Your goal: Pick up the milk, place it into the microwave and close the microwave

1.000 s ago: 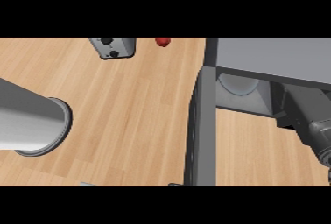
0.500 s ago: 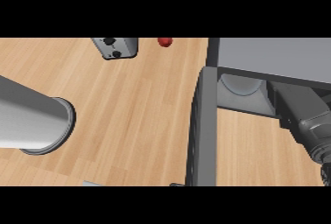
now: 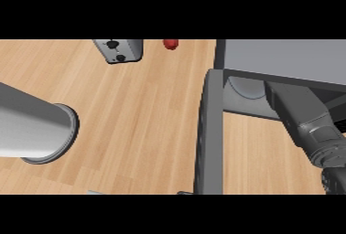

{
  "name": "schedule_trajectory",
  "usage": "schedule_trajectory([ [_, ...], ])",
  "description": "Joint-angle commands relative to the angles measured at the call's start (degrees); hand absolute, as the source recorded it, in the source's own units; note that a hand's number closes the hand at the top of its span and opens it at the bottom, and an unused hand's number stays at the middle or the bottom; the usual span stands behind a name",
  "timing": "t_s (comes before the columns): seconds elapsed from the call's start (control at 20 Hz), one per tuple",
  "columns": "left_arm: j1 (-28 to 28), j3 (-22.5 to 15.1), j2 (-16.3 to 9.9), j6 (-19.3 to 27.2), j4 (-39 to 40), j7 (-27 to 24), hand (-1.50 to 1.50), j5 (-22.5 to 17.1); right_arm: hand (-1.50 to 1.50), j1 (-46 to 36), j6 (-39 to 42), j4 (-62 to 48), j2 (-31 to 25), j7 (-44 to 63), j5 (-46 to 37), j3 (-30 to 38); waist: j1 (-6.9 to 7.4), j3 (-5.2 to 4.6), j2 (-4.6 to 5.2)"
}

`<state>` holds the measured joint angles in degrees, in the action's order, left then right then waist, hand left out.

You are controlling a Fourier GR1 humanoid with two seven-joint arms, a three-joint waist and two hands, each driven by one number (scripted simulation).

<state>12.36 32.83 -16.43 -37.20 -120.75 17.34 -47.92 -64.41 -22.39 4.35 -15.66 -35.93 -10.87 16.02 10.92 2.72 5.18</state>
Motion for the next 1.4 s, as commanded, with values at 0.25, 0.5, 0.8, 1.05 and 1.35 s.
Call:
schedule_trajectory([
  [0.25, 0.4, -2.1, 1.7, -1.4, 2.3, 0.1, -1.5, 2.3, -1.5, -4.8, -5.0, 1.1, 2.1, 1.6, 0.7, 0.8, -1.59, -2.58, -1.74],
  [0.5, 2.5, -3.2, 3.7, -2.7, 0.6, -0.2, -1.5, 3.8, -1.5, -4.6, -5.0, 0.1, 1.4, 1.6, -0.6, -0.5, -2.75, -2.59, -2.62],
  [0.8, 3.6, -6.6, 8.9, -4.3, -0.4, -1.8, -1.5, 8.3, -1.5, -2.9, -0.5, -0.2, 1.4, 1.1, -0.1, -0.2, -5.36, -2.61, -3.19],
  [1.05, 2.6, -8.9, 9.1, -10.6, 5.6, -3.5, -1.5, 10.3, -1.5, 0.5, 12.3, 1.0, 0.5, -2.4, 2.8, 2.1, -8.21, -2.67, -3.73],
  [1.35, 7.7, -15.0, 10.6, -17.5, 4.9, -2.2, -1.5, 11.3, -1.5, 5.8, 23.1, 2.1, 3.5, -7.0, 6.0, 4.5, -9.05, -2.66, -4.47],
])
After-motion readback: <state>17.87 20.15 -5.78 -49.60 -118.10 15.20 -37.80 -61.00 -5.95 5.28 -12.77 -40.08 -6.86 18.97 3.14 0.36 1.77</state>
